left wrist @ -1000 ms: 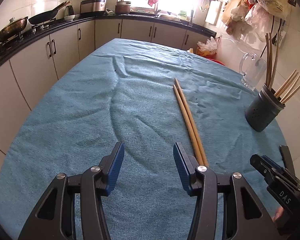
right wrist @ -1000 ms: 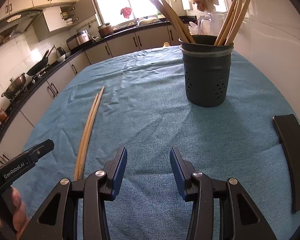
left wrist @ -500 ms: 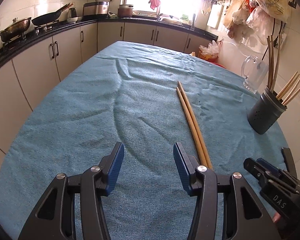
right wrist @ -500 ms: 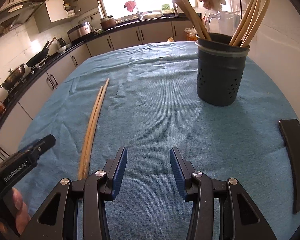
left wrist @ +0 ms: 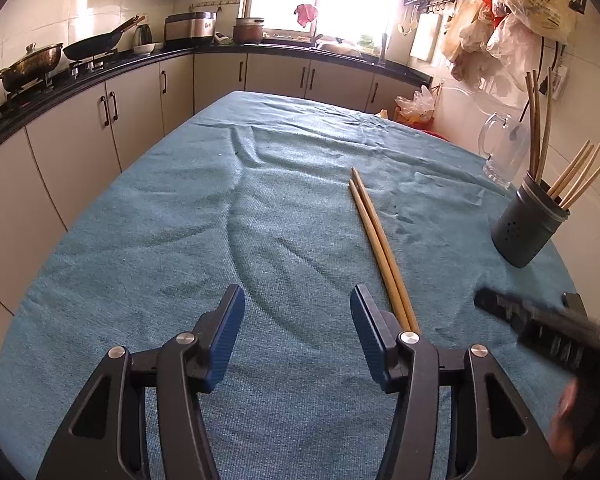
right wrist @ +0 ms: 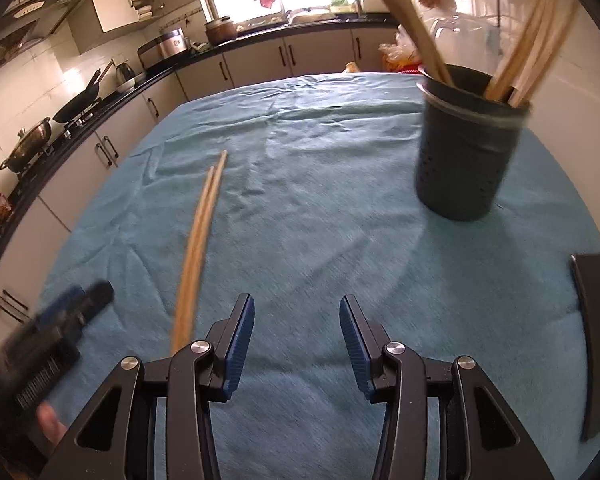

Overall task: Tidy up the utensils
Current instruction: 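Move both tools toward the last chopsticks on the towel, then close the right tool on a chopstick while the left tool approaches the remaining pair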

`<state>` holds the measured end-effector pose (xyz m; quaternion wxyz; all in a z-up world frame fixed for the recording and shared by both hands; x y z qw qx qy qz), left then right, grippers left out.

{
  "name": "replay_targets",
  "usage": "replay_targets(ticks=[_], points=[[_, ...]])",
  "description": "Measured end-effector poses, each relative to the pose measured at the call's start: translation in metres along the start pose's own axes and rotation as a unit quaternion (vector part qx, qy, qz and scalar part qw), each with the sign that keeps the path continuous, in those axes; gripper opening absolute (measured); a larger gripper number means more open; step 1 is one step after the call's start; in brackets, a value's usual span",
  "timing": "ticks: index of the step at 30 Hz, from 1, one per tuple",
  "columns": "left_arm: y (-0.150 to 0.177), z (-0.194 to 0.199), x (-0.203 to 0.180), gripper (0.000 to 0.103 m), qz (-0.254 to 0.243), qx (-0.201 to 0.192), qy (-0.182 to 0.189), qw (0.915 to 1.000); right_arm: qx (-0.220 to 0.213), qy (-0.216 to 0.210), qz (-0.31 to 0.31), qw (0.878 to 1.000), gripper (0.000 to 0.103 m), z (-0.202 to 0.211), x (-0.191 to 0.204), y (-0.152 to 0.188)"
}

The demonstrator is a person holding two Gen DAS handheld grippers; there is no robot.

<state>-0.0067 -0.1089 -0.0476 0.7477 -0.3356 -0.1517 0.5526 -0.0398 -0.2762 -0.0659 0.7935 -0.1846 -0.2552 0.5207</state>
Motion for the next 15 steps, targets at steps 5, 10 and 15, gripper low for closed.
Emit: replay_targets(ticks=[5,10,15], points=[[0.0,0.0,0.0,0.054,0.0,-0.002,0.001,1.0,0.023,-0.02,0.012,0.999,0.048,-0.006,0.02,-0.031],[0.0,-0.001,0.003,0.056,0.011,0.0,0.004,0.9999,0.056,-0.04,0.027,0.997,0.048,-0.024,0.045,-0.065],[-0.001,-0.001,0.004,0.056,0.014,-0.004,0.0,0.9999,0.09,-0.045,0.02,0.995,0.048,-0.051,0.057,-0.096]])
Point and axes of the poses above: each gripper's, at about its wrist camera, not at the fingertips, and z roughly against the way its jaws point, x to its left, y to its underside, the point moved 10 cm from there along -z, roughly the way its jaws point, and after that the axes turned 3 degrees about x, right-handed, at the moved point
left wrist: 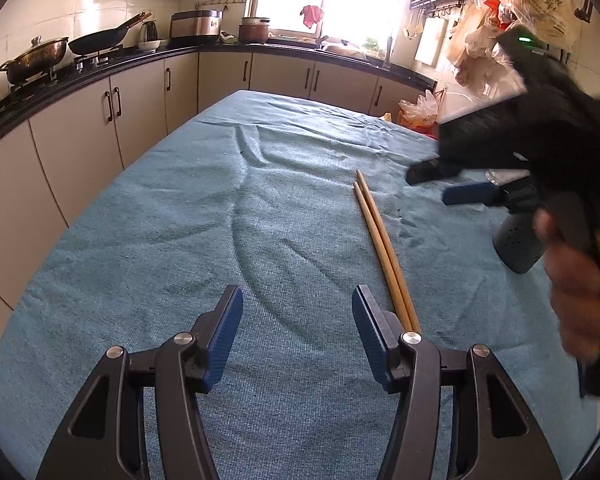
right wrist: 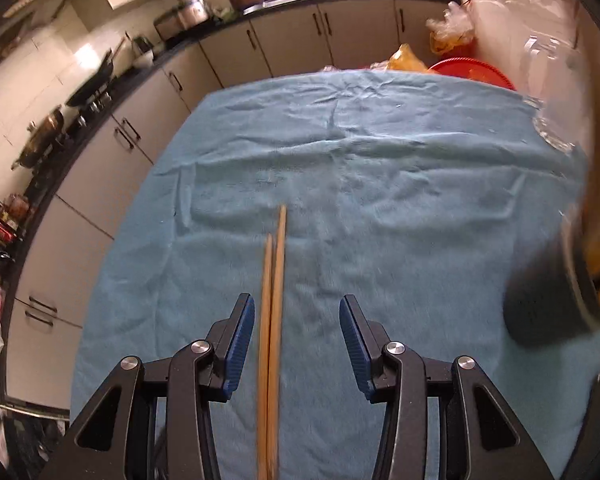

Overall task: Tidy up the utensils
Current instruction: 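Close the right tool on a chopstick while the left tool approaches the remaining pair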

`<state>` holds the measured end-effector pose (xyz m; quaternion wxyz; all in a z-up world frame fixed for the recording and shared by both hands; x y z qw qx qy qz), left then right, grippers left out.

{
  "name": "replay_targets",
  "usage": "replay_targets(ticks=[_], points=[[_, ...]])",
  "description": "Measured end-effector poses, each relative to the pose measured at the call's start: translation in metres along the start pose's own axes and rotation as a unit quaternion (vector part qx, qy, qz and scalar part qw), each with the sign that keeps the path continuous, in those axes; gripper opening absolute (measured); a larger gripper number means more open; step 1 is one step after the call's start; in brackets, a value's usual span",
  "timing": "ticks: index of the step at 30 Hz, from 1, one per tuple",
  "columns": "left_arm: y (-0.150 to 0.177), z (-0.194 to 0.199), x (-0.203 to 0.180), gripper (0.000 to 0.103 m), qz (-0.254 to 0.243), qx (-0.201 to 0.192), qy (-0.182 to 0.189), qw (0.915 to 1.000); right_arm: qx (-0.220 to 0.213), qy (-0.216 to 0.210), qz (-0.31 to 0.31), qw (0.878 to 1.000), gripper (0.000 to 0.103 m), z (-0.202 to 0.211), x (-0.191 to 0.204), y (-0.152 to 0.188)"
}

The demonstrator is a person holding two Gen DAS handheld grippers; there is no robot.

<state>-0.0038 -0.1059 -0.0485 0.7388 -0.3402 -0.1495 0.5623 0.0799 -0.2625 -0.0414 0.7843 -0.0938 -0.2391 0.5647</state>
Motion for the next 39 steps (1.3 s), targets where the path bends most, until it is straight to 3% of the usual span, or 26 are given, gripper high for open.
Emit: replay_targets(ticks=[5,12,21,28,34,39], points=[[0.0,0.001,0.0,0.056,-0.004,-0.005,-0.004,1.0,0.028,0.007,-0.016,0.999,0.047,-0.031,0.002,-0.022],[0.0,-0.001,0.002,0.056,0.002,-0.004,-0.003,1.0,0.051,0.034,-0.007,0.998,0.025,-0.063,0.005,-0.038],[0.001,-0.001,0.001,0.056,0.003,-0.003,-0.004,1.0,0.055,0.044,-0.004,0.998,0.023,-0.075,0.004,-0.044],[0.002,-0.001,0.001,0.056,0.004,-0.002,-0.005,1.0,0.062,0.056,0.022,0.996,0.022,-0.08,0.014,-0.038],[0.001,-0.001,0.002,0.056,0.005,0.0,-0.005,1.0,0.065,0.084,0.068,0.992,0.008,-0.072,0.013,-0.021],[0.002,-0.002,0.003,0.056,0.006,0.004,-0.006,1.0,0.069,0.065,0.063,0.994,0.007,-0.05,-0.006,0.01]])
Point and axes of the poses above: each gripper's, at about its wrist camera, not at the fingertips, and z roughly against the way its jaws point, x to its left, y to its underside, the point moved 10 cm from there along -z, roughly the way its jaws point, and after that the axes turned 3 degrees about x, right-handed, at the moved point
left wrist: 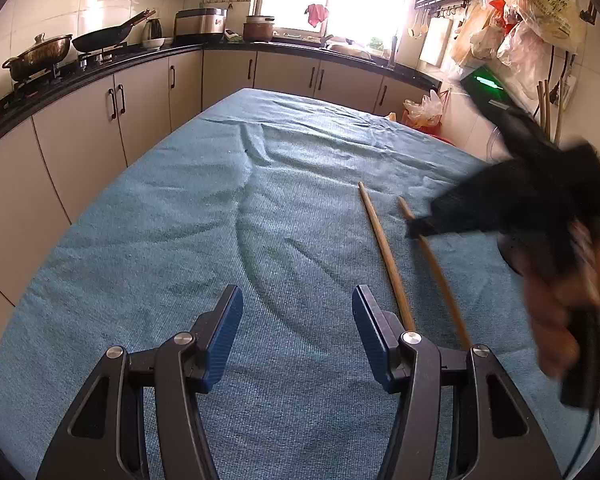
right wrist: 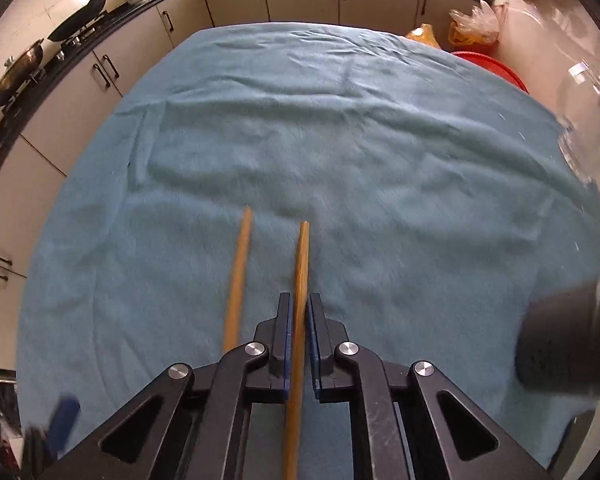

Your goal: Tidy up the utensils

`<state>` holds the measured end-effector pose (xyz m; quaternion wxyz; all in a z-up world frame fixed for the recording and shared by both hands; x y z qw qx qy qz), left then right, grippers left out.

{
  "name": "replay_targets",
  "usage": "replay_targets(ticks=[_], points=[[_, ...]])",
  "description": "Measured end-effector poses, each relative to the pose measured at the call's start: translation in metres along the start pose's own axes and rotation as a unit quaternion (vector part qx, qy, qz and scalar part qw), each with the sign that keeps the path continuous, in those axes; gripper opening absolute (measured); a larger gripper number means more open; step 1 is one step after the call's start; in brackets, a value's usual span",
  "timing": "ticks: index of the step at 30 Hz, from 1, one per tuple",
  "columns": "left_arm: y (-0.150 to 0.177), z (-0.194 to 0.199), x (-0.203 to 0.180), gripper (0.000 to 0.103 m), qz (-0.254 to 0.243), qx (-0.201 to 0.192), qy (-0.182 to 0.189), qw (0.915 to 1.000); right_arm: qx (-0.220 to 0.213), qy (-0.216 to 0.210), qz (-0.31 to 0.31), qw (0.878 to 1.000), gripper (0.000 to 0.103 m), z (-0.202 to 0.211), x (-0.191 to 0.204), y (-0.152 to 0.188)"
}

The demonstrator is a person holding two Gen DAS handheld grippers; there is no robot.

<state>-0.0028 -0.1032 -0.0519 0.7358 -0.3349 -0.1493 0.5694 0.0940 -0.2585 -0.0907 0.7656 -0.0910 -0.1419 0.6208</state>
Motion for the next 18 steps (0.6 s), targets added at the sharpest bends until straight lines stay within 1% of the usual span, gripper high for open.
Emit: replay_targets(ticks=[2,5,7,10,11,12,14,15,17,18], points=[[0.0,-0.001,0.0,0.056,0.001,0.004,0.003,1.0,-0.007,-0.014,-0.011,1.0,0.007,0.011,-0.01,0.017],[0.002,-0.005,-0.001,0.056,0.001,0.017,0.012,0.9998,-0.034,-0.032,-0.023,0.999,0.007,0.036,-0.026,0.044],[0.003,-0.007,-0.005,0.056,-0.006,0.033,0.022,0.9992,-0.056,-0.047,-0.034,0.997,0.007,0.054,-0.034,0.059],[0.001,-0.008,-0.012,0.056,-0.005,0.058,0.032,0.9978,-0.095,-0.074,-0.059,0.991,0.007,0.081,-0.049,0.073],[-0.003,-0.007,-0.017,0.056,-0.003,0.067,0.042,0.9969,-0.109,-0.085,-0.068,0.988,0.007,0.091,-0.055,0.077],[-0.007,-0.008,-0.023,0.056,-0.005,0.077,0.052,0.9957,-0.117,-0.091,-0.074,0.986,0.007,0.097,-0.057,0.078],[-0.017,-0.015,-0.036,0.055,-0.014,0.103,0.059,0.9928,-0.135,-0.098,-0.079,0.983,0.007,0.111,-0.061,0.083],[-0.025,-0.02,-0.043,0.055,-0.018,0.107,0.058,0.9924,-0.145,-0.101,-0.08,0.981,0.007,0.118,-0.063,0.084],[-0.037,-0.032,-0.053,0.052,-0.029,0.118,0.044,0.9916,-0.16,-0.112,-0.086,0.977,0.007,0.13,-0.066,0.086],[-0.043,-0.041,-0.059,0.047,-0.033,0.129,0.039,0.9903,-0.165,-0.118,-0.087,0.975,0.007,0.134,-0.067,0.088]])
Point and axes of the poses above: each gripper's, at about its wrist camera, not at the fingertips, and z roughly against the way its jaws point, x to its left, y to its underside, the point moved 10 cm from there along -z, roughly the way its jaws point, and after that the axes turned 3 degrees about x, right-handed, at the moved point
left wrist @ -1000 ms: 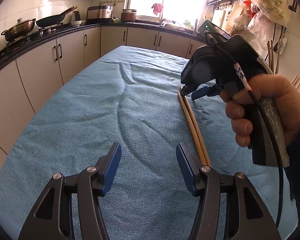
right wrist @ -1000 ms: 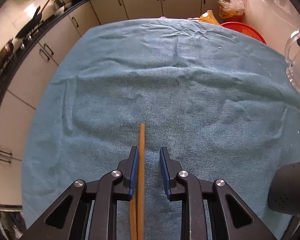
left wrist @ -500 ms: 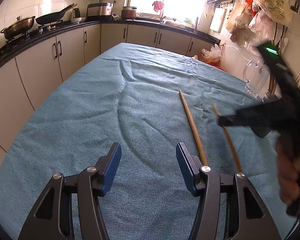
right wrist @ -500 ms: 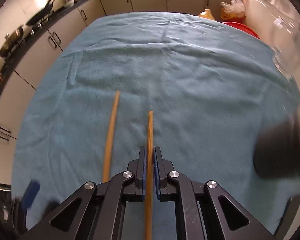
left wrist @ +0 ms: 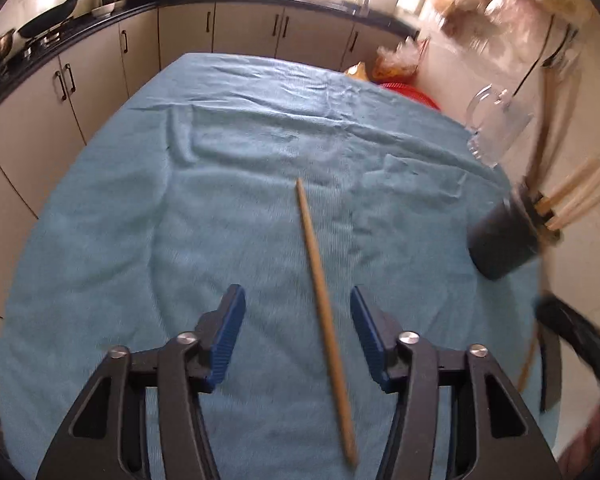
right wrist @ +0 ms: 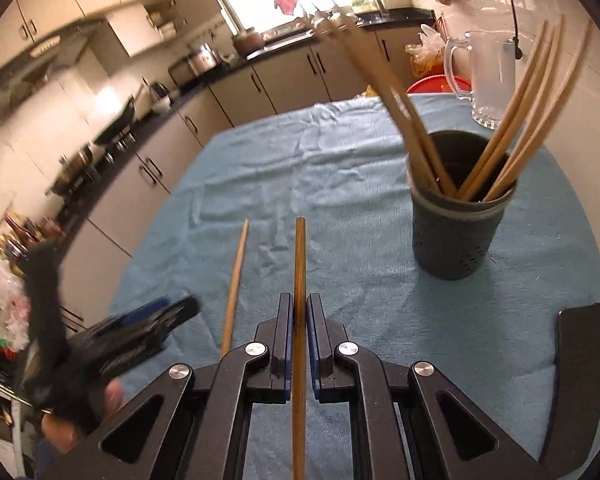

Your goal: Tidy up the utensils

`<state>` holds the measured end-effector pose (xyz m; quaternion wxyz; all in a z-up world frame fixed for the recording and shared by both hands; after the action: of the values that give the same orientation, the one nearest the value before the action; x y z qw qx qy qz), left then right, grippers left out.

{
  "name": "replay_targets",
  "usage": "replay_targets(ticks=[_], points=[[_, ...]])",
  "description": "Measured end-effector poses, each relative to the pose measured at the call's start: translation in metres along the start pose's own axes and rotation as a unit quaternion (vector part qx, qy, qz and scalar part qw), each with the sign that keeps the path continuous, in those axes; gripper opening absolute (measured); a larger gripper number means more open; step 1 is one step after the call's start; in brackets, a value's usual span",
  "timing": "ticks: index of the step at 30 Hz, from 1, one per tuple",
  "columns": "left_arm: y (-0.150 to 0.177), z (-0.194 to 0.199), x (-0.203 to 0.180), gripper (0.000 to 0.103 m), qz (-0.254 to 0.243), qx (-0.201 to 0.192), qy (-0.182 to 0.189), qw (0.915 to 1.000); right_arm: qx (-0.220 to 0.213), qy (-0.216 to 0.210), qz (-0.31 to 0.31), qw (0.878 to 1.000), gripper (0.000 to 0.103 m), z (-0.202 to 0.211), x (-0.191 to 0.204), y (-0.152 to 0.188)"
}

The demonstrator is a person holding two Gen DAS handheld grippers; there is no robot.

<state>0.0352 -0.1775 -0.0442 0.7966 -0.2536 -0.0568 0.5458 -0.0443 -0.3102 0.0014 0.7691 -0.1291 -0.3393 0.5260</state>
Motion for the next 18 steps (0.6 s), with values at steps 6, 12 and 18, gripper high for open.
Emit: replay_targets(ticks=[6,12,18], points=[[-0.021,-0.043,-0.017,0.024,-0.008,0.056,-0.044,0.9974,-0.023,-0.015,-0.004,1.0,0.007,0.021,-0.002,0.001],[-0.028,-0.063,-0.016,0.01,-0.009,0.065,-0.091,0.9937,-0.036,-0.021,-0.013,0.999,0.007,0.037,-0.009,0.004],[-0.022,-0.044,-0.011,0.006,-0.004,0.044,-0.049,0.9978,-0.05,-0.026,-0.021,0.998,0.007,0.05,-0.013,0.001]])
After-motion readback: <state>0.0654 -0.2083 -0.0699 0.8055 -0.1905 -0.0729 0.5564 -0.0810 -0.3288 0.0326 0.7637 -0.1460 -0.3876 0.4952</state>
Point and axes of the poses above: each gripper's, at about its wrist camera, not at the fingertips, and z roughly against the way its jaws point, x to its left, y to its underside, the point moved 10 cm from there along -z, roughly the way its jaws point, and after that the axes turned 3 degrees about x, right-handed, at the moved point
